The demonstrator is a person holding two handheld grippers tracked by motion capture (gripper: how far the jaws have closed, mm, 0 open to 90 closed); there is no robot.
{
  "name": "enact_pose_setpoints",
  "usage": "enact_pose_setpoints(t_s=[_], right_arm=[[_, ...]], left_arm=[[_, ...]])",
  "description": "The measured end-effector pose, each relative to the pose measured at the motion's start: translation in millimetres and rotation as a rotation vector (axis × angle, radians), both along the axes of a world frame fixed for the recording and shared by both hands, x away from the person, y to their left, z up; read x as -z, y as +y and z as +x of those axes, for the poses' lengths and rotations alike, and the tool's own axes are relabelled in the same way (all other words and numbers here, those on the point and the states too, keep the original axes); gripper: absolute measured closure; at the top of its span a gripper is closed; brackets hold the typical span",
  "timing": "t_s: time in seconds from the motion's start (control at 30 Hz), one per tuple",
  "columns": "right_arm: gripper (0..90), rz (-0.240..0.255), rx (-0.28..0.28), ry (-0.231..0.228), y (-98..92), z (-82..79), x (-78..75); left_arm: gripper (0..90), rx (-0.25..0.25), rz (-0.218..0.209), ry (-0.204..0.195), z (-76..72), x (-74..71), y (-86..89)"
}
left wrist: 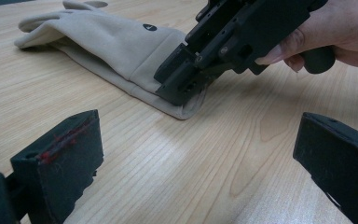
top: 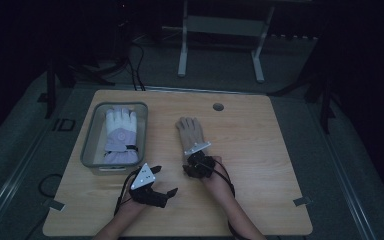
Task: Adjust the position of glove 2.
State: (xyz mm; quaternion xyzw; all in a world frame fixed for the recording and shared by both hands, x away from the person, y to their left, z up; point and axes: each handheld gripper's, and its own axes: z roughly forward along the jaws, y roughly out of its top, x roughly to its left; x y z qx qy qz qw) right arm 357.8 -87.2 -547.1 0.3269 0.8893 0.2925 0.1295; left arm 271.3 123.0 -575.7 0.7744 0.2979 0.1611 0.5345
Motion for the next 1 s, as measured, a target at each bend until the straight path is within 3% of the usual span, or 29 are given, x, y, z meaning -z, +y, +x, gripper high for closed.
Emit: enact_pose_setpoints(t_s=[0.07, 0.13, 0.43, 0.53, 0.63, 0.7, 0.83, 0.93, 1.0], right_arm=[[77.6, -0.024, -0.010, -0.029, 1.6, -2.2, 1.8], [85.3, -0.016, 0.007, -0.021, 0.4, -1.9, 0.6], [86.9, 0.102, 0.012, 0.019, -2.4, -7.0, -19.8], [86.6, 0.073, 0.002, 0.013, 2.7, -8.8, -17.4], [86.1, 0.067, 0.008, 0.048, 2.8, -4.9, -7.1], [85.3, 0.072, 0.004, 0.071, 2.6, -2.9, 0.5], [79.1, 0.072, 0.001, 0.081, 3.4, -2.3, -2.1], [69.8, 0.095, -0.010, 0.080, -0.3, -3.3, -11.7], [60.2, 0.120, -0.021, 0.043, -6.9, -4.0, -21.9]], left_arm=[[1.7, 0.000, 0.000, 0.000, 0.0, 0.0, 0.0], [1.7, 0.000, 0.000, 0.000, 0.0, 0.0, 0.0], [1.6, 0.002, 0.001, 0.001, 0.1, 0.0, 0.0], [1.7, 0.000, -0.002, 0.000, 0.1, 0.1, 0.1], [1.7, -0.001, -0.003, -0.001, 0.0, 0.0, 0.3], [1.7, -0.008, -0.004, 0.001, 0.2, 0.0, 0.4], [1.6, -0.029, 0.009, 0.003, 0.2, -0.1, -1.1], [1.7, -0.028, 0.008, 0.004, 0.6, -0.1, -0.9], [1.6, -0.015, 0.007, 0.002, 0.6, 0.0, -1.4]])
